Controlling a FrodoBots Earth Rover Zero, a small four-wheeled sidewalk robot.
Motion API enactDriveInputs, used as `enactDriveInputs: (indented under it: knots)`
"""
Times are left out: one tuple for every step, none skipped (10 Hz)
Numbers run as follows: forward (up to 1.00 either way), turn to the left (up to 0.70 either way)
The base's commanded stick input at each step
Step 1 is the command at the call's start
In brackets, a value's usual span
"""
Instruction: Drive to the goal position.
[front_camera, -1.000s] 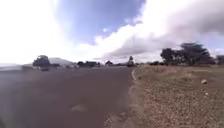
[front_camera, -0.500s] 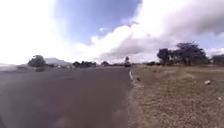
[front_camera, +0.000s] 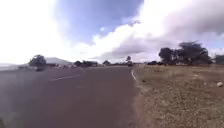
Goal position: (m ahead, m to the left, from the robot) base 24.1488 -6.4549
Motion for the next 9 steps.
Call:
enactDriveInputs:
  knots:
    - [0.87,-0.06]
    - [0.87,0.00]
    - [0.87,0.00]
    - [0.87,-0.08]
    - [0.87,-0.25]
    - [0.89,-0.33]
    - [0.88,-0.33]
    - [0.87,-0.26]
    - [0.87,-0.12]
